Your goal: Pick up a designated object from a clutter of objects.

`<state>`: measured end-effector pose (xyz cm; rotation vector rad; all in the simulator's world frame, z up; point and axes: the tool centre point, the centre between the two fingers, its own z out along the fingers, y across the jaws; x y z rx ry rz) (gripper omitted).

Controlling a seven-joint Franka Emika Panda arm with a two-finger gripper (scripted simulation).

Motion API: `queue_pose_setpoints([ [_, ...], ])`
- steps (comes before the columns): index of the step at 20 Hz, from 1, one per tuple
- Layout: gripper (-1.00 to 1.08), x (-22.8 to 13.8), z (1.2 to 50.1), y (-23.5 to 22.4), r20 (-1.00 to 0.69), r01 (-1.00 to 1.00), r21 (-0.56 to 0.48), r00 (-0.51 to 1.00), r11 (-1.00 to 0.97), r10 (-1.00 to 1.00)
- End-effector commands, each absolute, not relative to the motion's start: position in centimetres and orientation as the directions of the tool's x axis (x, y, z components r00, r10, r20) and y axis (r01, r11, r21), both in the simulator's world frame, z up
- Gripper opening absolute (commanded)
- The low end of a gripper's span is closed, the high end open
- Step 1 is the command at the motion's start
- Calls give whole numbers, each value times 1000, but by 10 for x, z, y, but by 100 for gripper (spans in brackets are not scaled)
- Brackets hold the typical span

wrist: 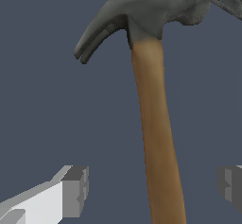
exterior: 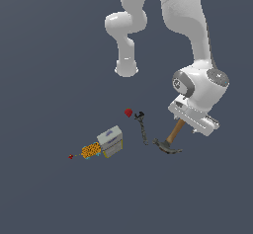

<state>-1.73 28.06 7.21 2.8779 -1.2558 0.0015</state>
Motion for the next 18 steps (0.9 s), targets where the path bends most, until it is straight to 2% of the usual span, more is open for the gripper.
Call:
queue_pose_setpoints([
  [1, 100, -19, 69, 285, 1, -741, 0, 671, -671, -741],
  [10, 100, -21, 62, 286, 0, -743, 1, 669, -669, -743],
  [18, 100, -22, 27, 286, 0, -744, 0, 668, -668, -744],
])
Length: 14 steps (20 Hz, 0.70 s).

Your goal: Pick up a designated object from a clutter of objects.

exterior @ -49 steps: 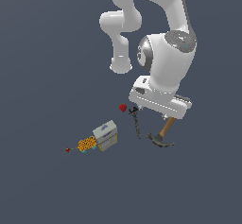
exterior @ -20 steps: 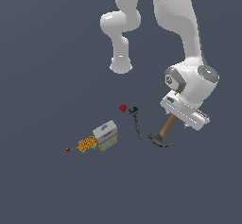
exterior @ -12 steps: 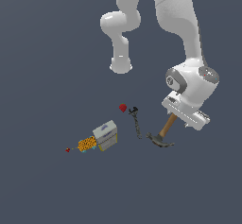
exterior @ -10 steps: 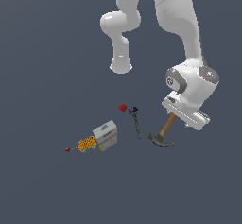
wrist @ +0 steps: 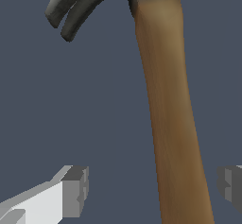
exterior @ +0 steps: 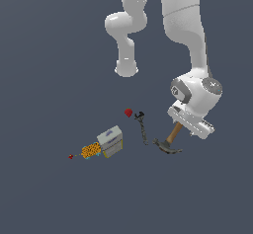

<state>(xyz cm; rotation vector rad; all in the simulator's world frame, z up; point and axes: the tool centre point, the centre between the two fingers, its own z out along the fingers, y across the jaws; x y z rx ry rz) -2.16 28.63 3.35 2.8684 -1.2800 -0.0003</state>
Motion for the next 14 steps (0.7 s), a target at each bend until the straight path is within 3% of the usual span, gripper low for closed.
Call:
queue_pose_setpoints([
  [1, 100, -22, 23, 286, 0, -745, 0, 667, -667, -745],
  [6, 100, -21, 17, 287, 0, -745, 0, 667, -667, -745],
  [7, -100, -21, 17, 287, 0, -745, 0, 667, -667, -745],
  [14, -100, -21, 17, 287, 0, -745, 0, 667, -667, -745],
])
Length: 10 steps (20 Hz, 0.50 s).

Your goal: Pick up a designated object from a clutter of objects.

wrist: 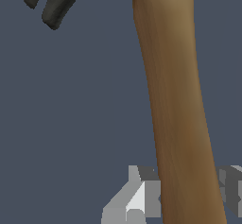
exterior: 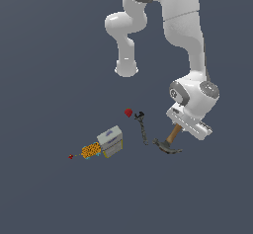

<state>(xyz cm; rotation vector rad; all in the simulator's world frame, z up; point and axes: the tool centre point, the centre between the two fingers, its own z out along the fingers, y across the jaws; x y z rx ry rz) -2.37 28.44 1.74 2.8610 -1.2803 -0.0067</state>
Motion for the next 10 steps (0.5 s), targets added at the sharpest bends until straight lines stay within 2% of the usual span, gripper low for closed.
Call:
queue_pose_setpoints([
  [1, -100, -21, 17, 287, 0, -745, 0, 667, -667, -745],
  [10, -100, -25, 27, 278, -1, -746, 8, 666, -666, -746],
])
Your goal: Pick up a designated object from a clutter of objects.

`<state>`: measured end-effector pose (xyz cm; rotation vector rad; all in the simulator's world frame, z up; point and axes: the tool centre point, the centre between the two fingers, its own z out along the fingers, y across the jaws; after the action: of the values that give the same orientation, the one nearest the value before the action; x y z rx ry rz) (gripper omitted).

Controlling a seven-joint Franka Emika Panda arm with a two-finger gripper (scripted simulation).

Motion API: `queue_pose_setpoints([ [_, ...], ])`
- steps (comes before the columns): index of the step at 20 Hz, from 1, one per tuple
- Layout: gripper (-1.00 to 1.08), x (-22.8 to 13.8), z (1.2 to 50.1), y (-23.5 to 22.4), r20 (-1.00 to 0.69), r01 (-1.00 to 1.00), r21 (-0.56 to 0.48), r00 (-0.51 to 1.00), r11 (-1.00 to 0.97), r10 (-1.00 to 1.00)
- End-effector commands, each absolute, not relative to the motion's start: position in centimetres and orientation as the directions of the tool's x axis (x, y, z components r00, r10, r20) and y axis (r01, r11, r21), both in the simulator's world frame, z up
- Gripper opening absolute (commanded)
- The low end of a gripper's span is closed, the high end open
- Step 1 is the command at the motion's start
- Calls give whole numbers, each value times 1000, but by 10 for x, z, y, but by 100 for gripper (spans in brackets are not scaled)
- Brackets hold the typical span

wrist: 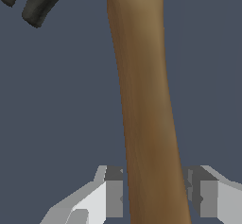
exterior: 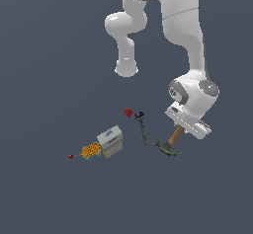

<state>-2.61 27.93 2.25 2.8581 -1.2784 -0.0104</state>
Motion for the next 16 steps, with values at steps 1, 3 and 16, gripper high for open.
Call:
queue_pose_setpoints([
  [1, -100, -26, 31, 276, 0, -745, 8, 666, -666, -746],
  [3, -100, -27, 38, 271, 0, -745, 8, 666, -666, -746],
  [16, -100, -39, 127, 215, 0, -745, 6, 667, -667, -745],
])
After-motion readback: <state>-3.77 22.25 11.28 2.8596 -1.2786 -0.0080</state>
